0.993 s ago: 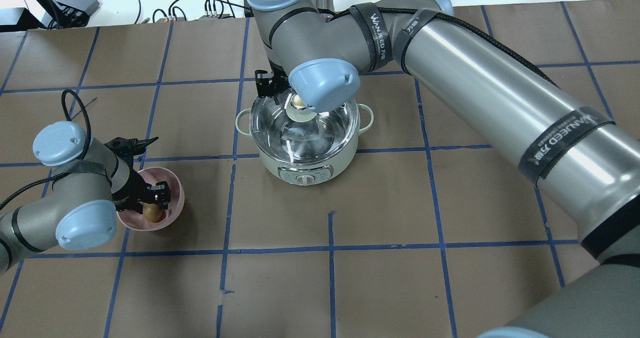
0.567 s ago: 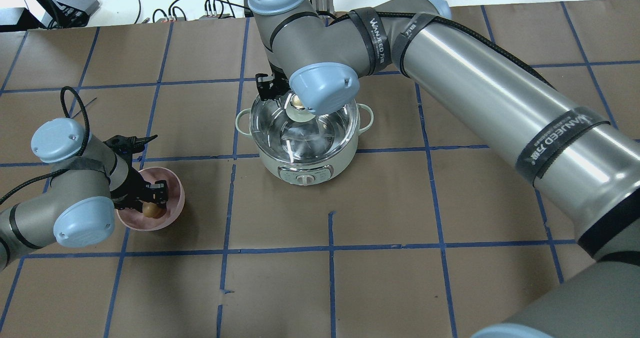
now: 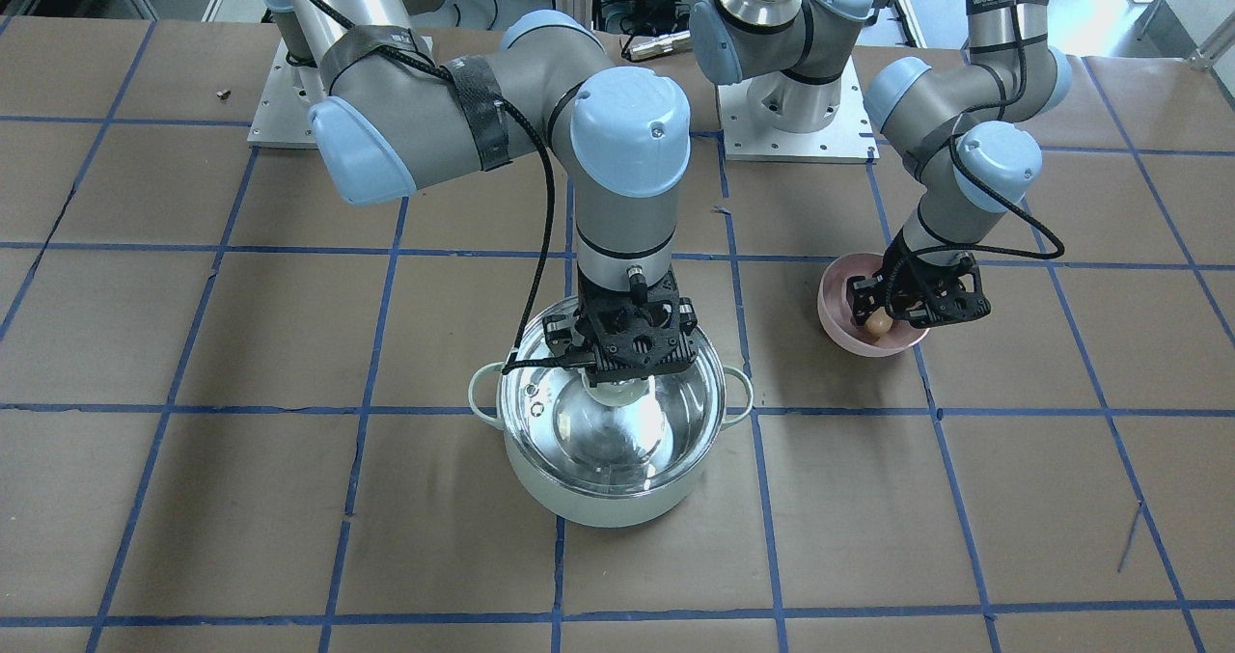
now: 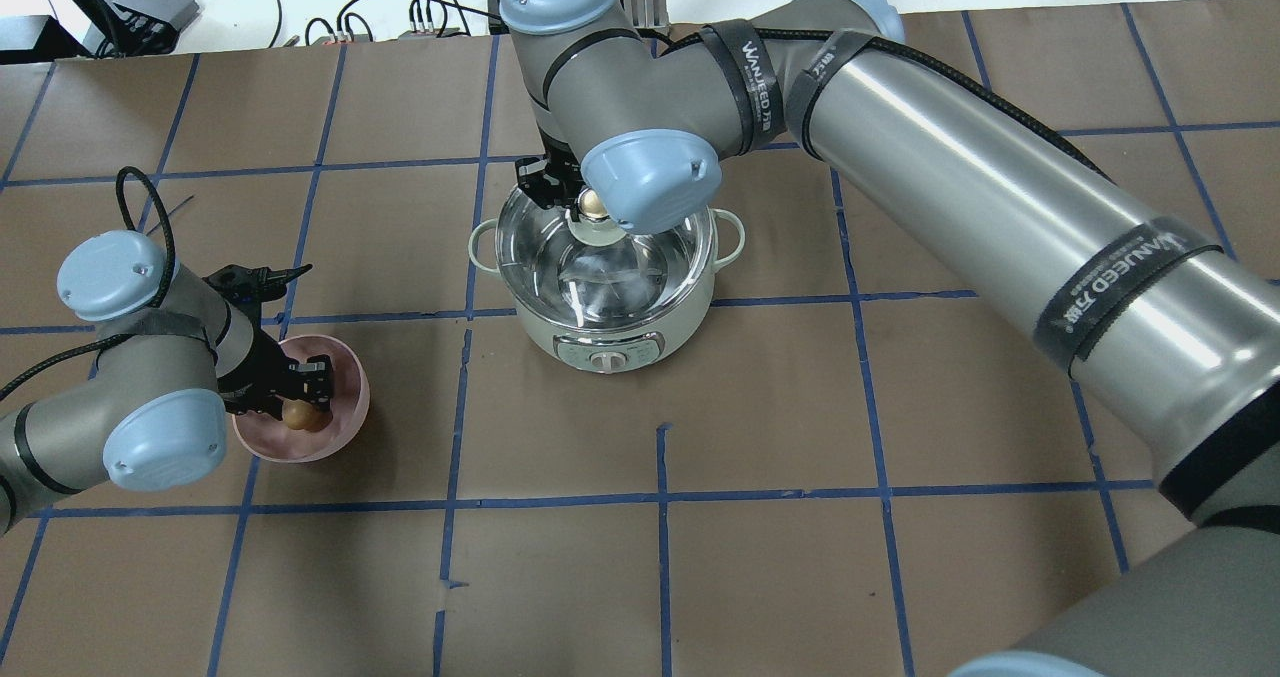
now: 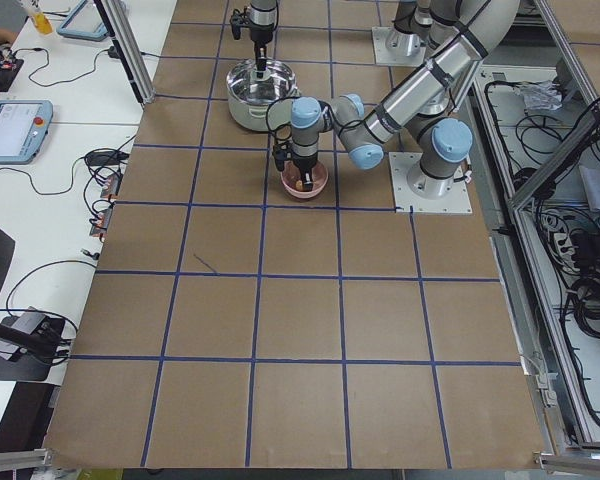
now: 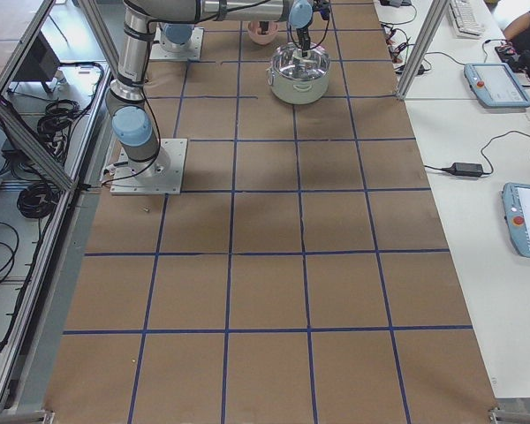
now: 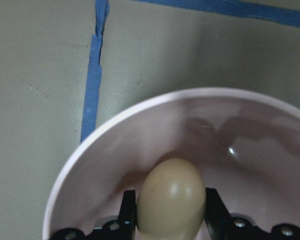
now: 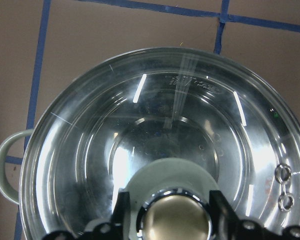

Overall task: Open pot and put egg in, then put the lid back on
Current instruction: 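Lift the glass lid off with the right gripper while left raises egg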

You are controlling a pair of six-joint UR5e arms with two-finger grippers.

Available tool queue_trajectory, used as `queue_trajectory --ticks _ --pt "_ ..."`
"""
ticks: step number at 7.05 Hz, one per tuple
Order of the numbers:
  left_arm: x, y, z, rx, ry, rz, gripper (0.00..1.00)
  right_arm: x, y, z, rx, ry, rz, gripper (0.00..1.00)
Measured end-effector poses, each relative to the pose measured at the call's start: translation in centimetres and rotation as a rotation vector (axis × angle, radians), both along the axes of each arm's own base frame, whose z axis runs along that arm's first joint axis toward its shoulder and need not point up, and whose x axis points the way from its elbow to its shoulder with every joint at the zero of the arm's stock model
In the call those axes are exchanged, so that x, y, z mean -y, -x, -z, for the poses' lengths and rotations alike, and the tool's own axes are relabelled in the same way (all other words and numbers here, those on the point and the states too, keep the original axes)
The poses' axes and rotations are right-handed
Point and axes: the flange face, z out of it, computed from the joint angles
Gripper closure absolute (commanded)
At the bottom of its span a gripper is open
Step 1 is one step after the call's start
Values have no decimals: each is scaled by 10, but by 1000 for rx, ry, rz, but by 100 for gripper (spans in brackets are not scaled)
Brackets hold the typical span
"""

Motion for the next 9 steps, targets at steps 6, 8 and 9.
queue_trajectory --ticks 6,8,9 --pt "32 13 -85 -8 26 47 97 7 209 -136 29 -126 112 92" --pt "52 47 -139 -11 52 114 97 -15 269 -162 20 -111 95 91" --pt "62 69 -159 -19 76 134 97 -30 281 -173 17 -97 81 92"
